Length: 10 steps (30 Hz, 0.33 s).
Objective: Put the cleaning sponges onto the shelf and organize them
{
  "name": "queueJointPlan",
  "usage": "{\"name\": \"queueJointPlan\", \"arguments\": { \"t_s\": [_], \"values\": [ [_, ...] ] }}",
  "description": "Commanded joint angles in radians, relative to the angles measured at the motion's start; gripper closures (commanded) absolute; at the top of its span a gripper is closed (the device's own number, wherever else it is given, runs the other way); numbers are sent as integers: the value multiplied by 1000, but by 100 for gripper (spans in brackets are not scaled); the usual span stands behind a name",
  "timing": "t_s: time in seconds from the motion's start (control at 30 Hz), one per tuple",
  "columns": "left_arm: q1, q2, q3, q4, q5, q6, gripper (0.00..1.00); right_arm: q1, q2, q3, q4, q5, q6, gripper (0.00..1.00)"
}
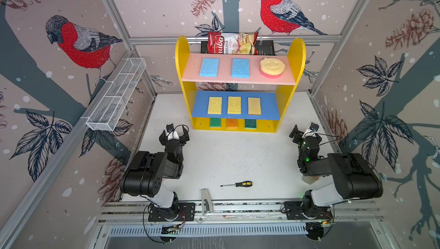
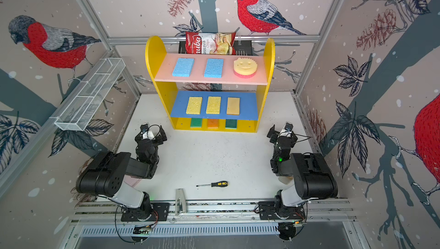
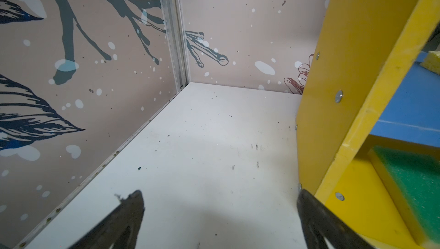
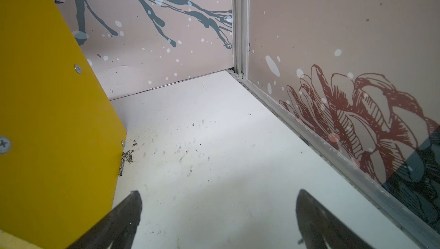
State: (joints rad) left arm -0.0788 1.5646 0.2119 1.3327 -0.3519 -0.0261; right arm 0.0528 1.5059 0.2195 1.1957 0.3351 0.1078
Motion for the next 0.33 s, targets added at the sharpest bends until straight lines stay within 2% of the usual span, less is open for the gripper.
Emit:
{"name": "queueJointPlan", "arguments": {
  "t_s": [0.0, 0.3],
  "values": [
    [0, 0, 6, 23, -13, 5, 1, 1, -2, 4, 28, -1, -2, 0],
    [1, 0, 5, 23, -15, 5, 1, -7, -2, 10, 20, -18, 0, 0]
  ]
}}
